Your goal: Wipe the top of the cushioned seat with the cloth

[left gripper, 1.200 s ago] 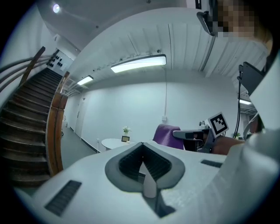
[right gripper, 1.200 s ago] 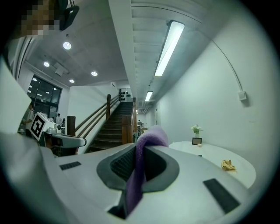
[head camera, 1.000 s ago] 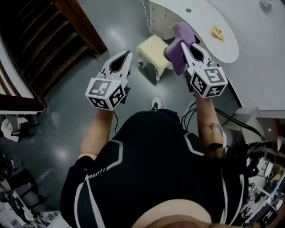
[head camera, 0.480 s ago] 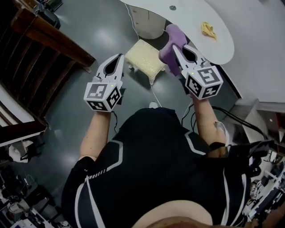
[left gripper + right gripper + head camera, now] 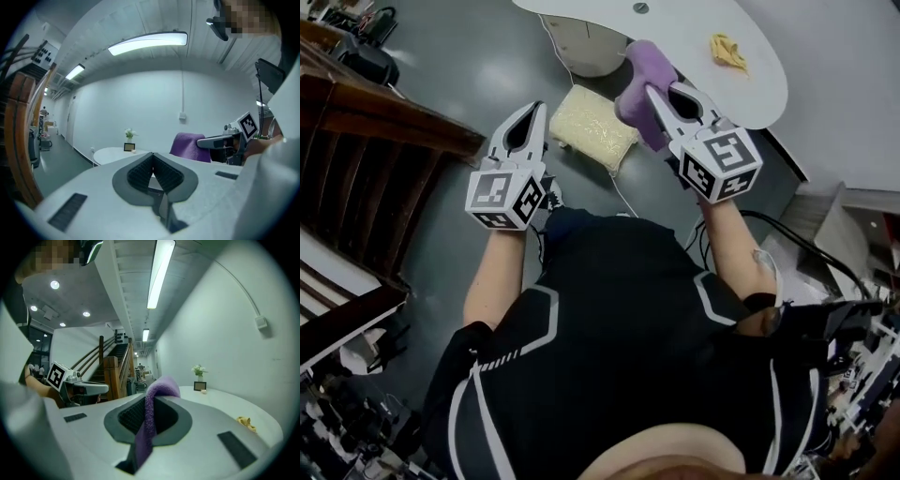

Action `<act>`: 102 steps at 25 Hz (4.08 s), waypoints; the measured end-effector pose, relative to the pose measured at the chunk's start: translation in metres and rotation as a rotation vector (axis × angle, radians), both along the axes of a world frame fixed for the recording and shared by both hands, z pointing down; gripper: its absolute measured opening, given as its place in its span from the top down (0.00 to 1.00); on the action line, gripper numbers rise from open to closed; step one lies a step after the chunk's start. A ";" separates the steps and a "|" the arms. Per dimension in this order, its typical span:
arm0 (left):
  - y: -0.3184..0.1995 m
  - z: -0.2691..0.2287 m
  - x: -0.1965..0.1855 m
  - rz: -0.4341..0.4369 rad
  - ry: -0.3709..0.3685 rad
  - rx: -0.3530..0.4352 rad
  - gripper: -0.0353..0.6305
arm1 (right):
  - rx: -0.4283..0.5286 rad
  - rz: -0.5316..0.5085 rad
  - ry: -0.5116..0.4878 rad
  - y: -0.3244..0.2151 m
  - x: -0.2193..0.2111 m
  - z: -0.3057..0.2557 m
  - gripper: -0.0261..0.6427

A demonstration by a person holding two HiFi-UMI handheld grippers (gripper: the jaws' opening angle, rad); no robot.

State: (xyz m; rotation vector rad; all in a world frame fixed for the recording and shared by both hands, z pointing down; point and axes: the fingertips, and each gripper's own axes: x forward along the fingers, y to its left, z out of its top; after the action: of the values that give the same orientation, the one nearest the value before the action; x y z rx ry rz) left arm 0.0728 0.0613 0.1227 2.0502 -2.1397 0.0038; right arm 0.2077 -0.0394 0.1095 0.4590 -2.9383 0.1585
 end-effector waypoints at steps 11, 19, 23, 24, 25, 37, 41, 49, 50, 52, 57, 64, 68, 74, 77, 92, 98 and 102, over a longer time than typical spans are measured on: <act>-0.105 0.013 -0.090 0.280 0.086 0.010 0.94 | -0.002 0.217 0.021 -0.057 -0.065 0.012 0.92; -0.139 0.027 -0.140 0.426 0.123 -0.037 0.94 | -0.018 0.380 0.054 -0.076 -0.098 0.021 0.92; -0.147 0.041 -0.150 0.489 0.135 -0.055 0.94 | -0.012 0.440 0.087 -0.082 -0.107 0.033 0.92; -0.150 0.045 -0.152 0.504 0.135 -0.063 0.94 | -0.018 0.457 0.085 -0.084 -0.108 0.036 0.92; -0.152 0.049 -0.152 0.523 0.136 -0.075 0.94 | -0.026 0.474 0.082 -0.086 -0.108 0.038 0.92; -0.171 0.127 -0.135 0.559 0.024 -0.221 0.94 | -0.094 0.503 0.065 -0.110 -0.087 0.112 0.92; -0.177 0.154 -0.144 0.483 0.046 -0.259 0.94 | -0.129 0.436 0.091 -0.120 -0.095 0.150 0.92; -0.187 0.238 -0.165 0.437 0.055 -0.345 0.94 | -0.199 0.440 0.195 -0.130 -0.134 0.244 0.92; -0.192 0.247 -0.169 0.439 0.045 -0.344 0.94 | -0.202 0.438 0.205 -0.133 -0.143 0.255 0.92; -0.198 0.266 -0.181 0.432 0.039 -0.356 0.94 | -0.215 0.430 0.221 -0.137 -0.162 0.275 0.92; -0.205 0.322 -0.207 0.397 0.034 -0.428 0.94 | -0.319 0.438 0.232 -0.144 -0.201 0.332 0.92; -0.218 0.392 -0.234 0.360 0.020 -0.514 0.94 | -0.375 0.362 0.287 -0.147 -0.260 0.411 0.92; -0.222 0.424 -0.242 0.320 0.062 -0.530 0.94 | -0.410 0.345 0.335 -0.144 -0.291 0.462 0.92; -0.231 0.458 -0.254 0.365 0.045 -0.539 0.94 | -0.408 0.346 0.379 -0.150 -0.329 0.518 0.92; -0.229 0.480 -0.262 0.339 0.073 -0.586 0.94 | -0.415 0.353 0.413 -0.156 -0.337 0.551 0.92; -0.205 0.525 -0.268 0.315 0.165 -0.658 0.94 | -0.475 0.323 0.662 -0.165 -0.346 0.658 0.92; -0.209 0.520 -0.248 0.302 0.192 -0.651 0.94 | -0.584 0.321 0.630 -0.165 -0.335 0.659 0.92; -0.215 0.514 -0.230 0.320 0.135 -0.627 0.94 | -0.602 0.309 0.606 -0.165 -0.324 0.657 0.92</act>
State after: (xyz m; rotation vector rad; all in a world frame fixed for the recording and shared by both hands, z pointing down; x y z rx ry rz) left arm -0.1575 -0.1538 0.6372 1.9002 -1.4537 0.4953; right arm -0.1159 -0.2046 0.7666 0.7004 -2.0801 0.7622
